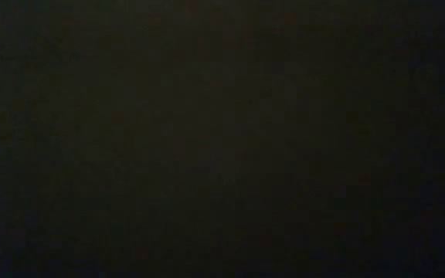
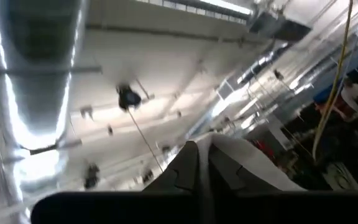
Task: Sort clothes
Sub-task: Put the white shirt into the blue laundry bin
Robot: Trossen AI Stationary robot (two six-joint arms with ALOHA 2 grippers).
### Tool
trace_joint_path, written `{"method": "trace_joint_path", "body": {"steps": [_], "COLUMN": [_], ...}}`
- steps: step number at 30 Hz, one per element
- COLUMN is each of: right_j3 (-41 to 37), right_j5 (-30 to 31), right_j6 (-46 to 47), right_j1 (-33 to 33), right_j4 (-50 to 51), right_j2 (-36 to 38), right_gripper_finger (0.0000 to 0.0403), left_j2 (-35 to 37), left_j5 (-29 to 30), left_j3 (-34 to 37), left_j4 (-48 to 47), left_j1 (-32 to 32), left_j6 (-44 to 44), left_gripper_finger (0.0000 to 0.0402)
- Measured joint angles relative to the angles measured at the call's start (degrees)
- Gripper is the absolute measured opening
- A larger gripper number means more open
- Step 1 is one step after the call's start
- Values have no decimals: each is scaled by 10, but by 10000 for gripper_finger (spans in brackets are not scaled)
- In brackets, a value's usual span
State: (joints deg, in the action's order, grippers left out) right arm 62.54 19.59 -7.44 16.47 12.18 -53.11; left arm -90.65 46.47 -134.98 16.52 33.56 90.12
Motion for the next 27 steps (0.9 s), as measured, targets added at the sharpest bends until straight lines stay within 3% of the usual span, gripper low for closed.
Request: {"method": "trace_joint_path", "body": {"steps": [3, 6, 16, 27], "right_j3": [0, 0, 0, 30], "right_j5": [0, 0, 58, 59], "right_j6": [0, -2, -7, -16], "right_j1": [0, 0, -7, -19], "right_j4": [-18, -26, -27, -17], "right_j2": [-11, -23, -40, -52], "right_gripper_finger": [13, 13, 13, 13], "left_j2": [0, 0, 3, 0], "left_j5": [-42, -42, 30, 100], "left_j3": [0, 0, 0, 1], "left_j4": [1, 2, 5, -30], "left_j1": [0, 0, 0, -3], "left_j6": [28, 32, -8, -13], "left_gripper_finger": [0, 0, 0, 0]}}
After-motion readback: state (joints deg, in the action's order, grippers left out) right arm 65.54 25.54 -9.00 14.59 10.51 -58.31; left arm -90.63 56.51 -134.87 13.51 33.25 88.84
